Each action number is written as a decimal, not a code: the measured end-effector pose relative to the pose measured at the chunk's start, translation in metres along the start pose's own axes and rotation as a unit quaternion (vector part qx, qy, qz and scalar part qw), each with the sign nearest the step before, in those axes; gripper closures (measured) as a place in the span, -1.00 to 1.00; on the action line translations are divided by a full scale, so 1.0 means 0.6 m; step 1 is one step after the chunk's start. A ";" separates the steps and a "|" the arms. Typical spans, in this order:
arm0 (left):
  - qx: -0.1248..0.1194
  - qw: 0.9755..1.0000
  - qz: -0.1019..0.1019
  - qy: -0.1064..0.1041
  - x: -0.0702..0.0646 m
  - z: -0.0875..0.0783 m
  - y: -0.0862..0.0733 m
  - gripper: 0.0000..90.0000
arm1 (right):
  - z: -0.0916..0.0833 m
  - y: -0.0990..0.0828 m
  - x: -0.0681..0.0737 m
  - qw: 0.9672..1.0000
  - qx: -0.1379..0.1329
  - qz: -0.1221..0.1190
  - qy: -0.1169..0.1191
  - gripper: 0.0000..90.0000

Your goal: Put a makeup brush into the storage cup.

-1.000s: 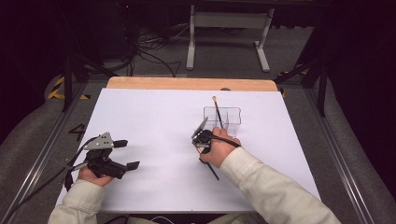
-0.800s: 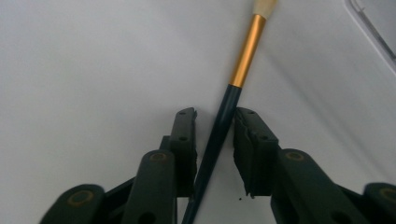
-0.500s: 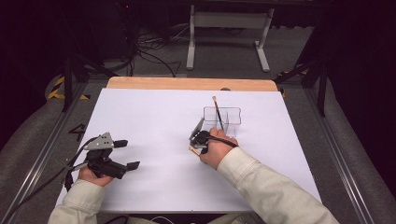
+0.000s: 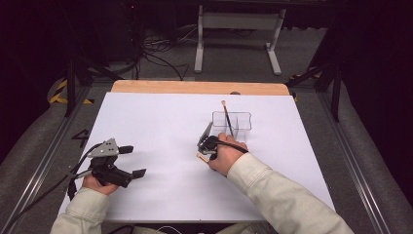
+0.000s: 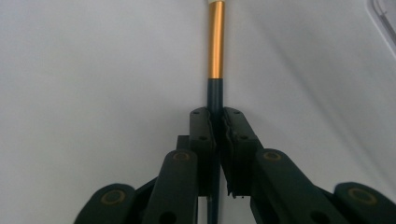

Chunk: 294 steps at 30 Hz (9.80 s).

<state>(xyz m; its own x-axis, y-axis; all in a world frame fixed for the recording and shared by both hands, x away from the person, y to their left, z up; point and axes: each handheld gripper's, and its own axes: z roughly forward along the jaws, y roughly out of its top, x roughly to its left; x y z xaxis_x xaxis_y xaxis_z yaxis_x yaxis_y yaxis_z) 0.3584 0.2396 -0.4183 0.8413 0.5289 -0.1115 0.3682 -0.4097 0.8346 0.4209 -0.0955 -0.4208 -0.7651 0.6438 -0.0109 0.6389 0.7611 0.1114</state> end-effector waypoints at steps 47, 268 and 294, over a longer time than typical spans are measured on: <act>-0.096 0.995 0.006 0.014 -0.011 0.012 -0.019 -1.00 | -0.133 -0.047 -0.019 0.972 -0.222 -0.069 0.036 0.86; -0.186 0.982 -0.035 0.015 -0.004 -0.004 -0.053 -1.00 | -0.045 -0.347 -0.145 0.803 -0.595 -0.012 -0.019 -0.51; -0.187 0.982 -0.035 0.001 0.003 0.008 -0.059 -1.00 | 0.018 -0.346 -0.134 0.823 -0.568 -0.001 -0.021 -0.50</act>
<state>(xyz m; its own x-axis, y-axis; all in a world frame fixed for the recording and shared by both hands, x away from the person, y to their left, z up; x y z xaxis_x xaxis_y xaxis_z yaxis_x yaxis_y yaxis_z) 0.3484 0.2516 -0.4505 0.8181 0.5481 -0.1739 0.2527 -0.0711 0.9649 0.3504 -0.3045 -0.4537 -0.7473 0.6630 -0.0448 0.1312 0.2133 0.9681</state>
